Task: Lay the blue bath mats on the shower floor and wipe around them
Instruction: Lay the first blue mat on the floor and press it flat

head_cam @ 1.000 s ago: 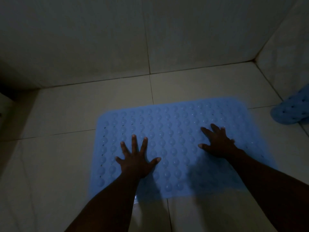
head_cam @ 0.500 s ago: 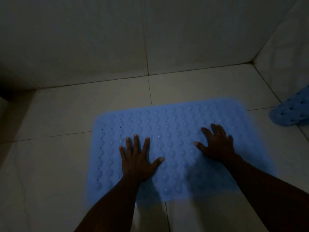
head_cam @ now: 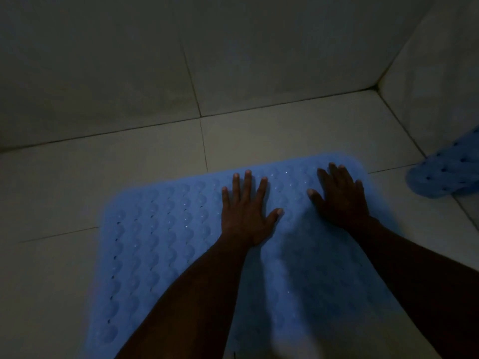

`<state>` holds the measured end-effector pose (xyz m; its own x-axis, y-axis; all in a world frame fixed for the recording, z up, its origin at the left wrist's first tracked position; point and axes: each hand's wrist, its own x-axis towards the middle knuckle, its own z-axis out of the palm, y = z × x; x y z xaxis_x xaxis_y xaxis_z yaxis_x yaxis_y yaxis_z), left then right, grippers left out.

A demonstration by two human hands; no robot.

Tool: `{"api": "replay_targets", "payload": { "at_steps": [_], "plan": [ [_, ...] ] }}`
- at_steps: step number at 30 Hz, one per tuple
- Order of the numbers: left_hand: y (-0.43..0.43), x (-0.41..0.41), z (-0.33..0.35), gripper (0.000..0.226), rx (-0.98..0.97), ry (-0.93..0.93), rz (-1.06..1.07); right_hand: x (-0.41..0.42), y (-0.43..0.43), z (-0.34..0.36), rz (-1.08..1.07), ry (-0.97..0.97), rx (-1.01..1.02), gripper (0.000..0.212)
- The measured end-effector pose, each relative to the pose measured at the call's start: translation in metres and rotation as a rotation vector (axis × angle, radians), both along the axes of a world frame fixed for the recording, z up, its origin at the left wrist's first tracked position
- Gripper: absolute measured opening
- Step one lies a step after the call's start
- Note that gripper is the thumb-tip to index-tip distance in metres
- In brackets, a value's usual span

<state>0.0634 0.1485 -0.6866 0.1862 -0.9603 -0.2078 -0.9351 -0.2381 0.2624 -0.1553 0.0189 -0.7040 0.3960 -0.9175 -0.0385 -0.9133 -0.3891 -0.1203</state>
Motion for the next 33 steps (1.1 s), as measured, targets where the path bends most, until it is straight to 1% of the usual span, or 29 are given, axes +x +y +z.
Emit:
{"api": "replay_targets", "payload": {
  "at_steps": [4,7,10,15,18,25,29,33],
  "plan": [
    [-0.032,-0.018,-0.020,0.081,-0.010,0.017,-0.047,0.002,-0.019,-0.019,0.012,-0.017,0.004,0.078],
    [-0.038,-0.027,-0.040,0.077,-0.082,-0.058,-0.037,0.006,-0.019,-0.032,-0.002,-0.030,-0.058,0.074],
    [-0.035,-0.030,-0.048,0.076,-0.128,-0.119,-0.034,0.005,-0.016,-0.038,-0.007,-0.034,-0.121,0.073],
    [-0.037,-0.030,-0.042,0.075,-0.151,-0.099,-0.038,0.007,-0.019,-0.038,-0.016,-0.024,-0.145,0.073],
    [-0.035,-0.029,-0.044,0.071,-0.185,-0.121,-0.055,0.006,-0.020,-0.039,-0.014,-0.039,-0.161,0.071],
    [-0.036,-0.025,-0.054,0.064,-0.344,-0.100,-0.064,0.007,-0.022,-0.041,-0.011,-0.063,-0.209,0.069],
    [-0.036,-0.027,-0.052,0.066,-0.320,-0.106,-0.061,0.010,-0.023,-0.039,-0.018,-0.045,-0.135,0.071],
    [-0.033,-0.026,-0.051,0.068,-0.270,-0.110,-0.063,0.009,-0.020,-0.040,-0.011,0.013,-0.140,0.074]
  ]
}}
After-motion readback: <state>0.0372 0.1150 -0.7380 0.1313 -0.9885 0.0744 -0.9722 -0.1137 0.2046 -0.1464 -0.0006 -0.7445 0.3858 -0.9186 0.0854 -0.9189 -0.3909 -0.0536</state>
